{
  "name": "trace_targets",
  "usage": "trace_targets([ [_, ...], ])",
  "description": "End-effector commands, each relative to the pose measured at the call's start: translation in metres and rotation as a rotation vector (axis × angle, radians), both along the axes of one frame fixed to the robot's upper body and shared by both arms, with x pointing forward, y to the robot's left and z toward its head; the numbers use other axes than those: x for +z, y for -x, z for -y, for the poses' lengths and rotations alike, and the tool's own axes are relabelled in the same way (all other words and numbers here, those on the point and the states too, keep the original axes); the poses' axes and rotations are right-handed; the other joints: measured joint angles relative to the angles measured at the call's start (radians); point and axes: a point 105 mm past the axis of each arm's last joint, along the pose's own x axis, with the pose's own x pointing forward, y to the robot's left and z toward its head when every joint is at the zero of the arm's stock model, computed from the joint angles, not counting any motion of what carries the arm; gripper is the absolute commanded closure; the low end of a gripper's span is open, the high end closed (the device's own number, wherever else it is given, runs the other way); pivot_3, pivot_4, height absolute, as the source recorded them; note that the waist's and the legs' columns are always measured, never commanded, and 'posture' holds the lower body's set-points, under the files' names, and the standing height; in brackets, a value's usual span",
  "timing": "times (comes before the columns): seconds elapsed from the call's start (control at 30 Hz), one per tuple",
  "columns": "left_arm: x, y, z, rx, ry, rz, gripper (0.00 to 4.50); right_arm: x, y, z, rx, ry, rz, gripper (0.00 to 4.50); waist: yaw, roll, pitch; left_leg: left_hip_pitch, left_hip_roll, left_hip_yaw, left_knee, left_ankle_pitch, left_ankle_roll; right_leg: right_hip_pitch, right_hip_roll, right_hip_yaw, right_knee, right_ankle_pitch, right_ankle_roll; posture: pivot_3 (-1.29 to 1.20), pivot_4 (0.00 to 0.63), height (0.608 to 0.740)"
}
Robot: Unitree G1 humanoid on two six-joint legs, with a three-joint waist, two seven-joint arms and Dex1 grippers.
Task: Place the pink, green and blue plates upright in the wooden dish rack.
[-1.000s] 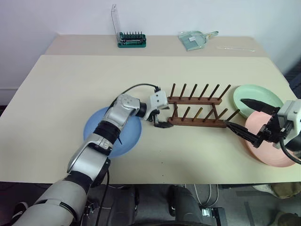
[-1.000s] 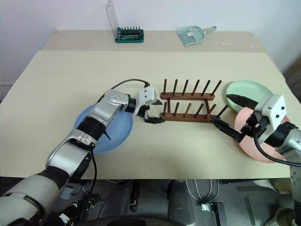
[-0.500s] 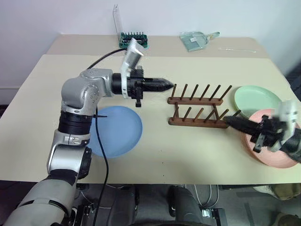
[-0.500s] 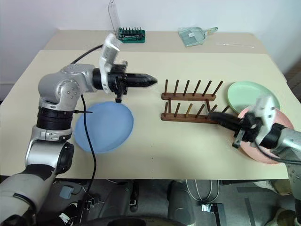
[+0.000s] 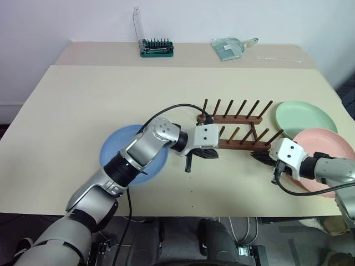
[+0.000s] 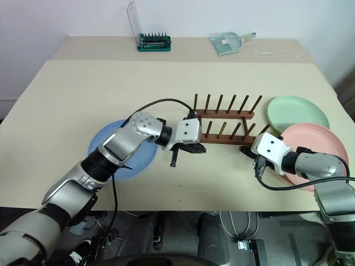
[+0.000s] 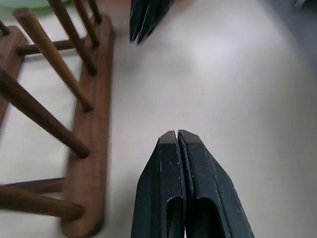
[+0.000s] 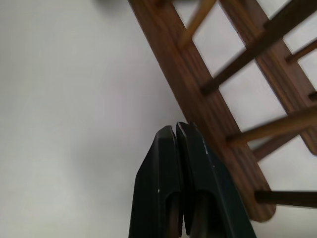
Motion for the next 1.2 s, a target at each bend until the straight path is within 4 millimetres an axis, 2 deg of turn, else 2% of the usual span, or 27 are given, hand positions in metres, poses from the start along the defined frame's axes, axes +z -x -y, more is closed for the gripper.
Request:
trace_targets([
  [0.03, 0.001, -0.011, 0.007, 0.041, -0.023, 0.116, 4.49, 0.005, -0.017, 0.007, -0.027, 0.065, 0.089, 4.46, -0.001, 0.0, 0.0, 0.0, 0.0, 0.0, 0.0, 0.0, 0.0, 0.0, 0.0, 0.0, 0.0, 0.0, 0.0, 0.0, 0.15, 0.724],
  [0.3, -0.011, -0.045, -0.004, 0.129, -0.118, 0.3, 4.49, 0.001, -0.044, 0.009, -0.053, 0.111, 0.146, 4.46, -0.001, 0.0, 0.0, 0.0, 0.0, 0.0, -0.001, 0.0, 0.0, 0.0, 0.0, 0.0, 0.0, 0.0, 0.0, 0.0, 0.15, 0.724],
  [0.43, -0.007, -0.059, -0.008, 0.173, -0.112, 0.34, 4.49, -0.003, -0.053, 0.006, -0.036, 0.135, 0.158, 4.46, 0.0, 0.0, 0.0, 0.0, 0.0, 0.0, 0.0, 0.0, 0.0, 0.0, 0.0, 0.0, 0.0, 0.0, 0.0, 0.0, 0.15, 0.724],
  [0.63, -0.001, -0.075, -0.015, 0.215, -0.103, 0.363, 4.49, 0.003, -0.071, 0.002, -0.041, 0.148, 0.222, 4.46, -0.003, 0.0, 0.0, 0.001, 0.0, 0.001, 0.0, 0.0, 0.0, 0.0, 0.0, 0.0, 0.0, 0.0, 0.0, 0.0, 0.15, 0.724],
  [0.77, 0.0, -0.083, -0.02, 0.241, -0.1, 0.354, 4.49, 0.004, -0.081, 0.001, -0.052, 0.154, 0.263, 4.46, -0.004, 0.0, 0.0, 0.001, 0.0, 0.001, -0.001, 0.0, 0.0, 0.0, 0.0, 0.0, 0.0, 0.0, 0.0, 0.0, 0.15, 0.724],
  [1.03, 0.004, -0.099, -0.034, 0.307, -0.097, 0.379, 4.49, 0.001, -0.084, -0.005, -0.046, 0.153, 0.287, 4.46, -0.003, 0.0, 0.0, 0.001, 0.0, 0.001, -0.001, 0.0, 0.0, 0.0, 0.0, 0.0, 0.0, 0.0, 0.001, 0.0, 0.15, 0.724],
  [1.2, 0.008, -0.095, -0.031, 0.282, -0.063, 0.355, 4.49, 0.01, -0.091, -0.001, -0.072, 0.17, 0.347, 4.46, -0.004, 0.0, 0.0, 0.001, 0.0, 0.001, -0.001, 0.0, 0.0, 0.0, 0.0, 0.0, 0.0, 0.0, 0.001, 0.0, 0.15, 0.724],
])
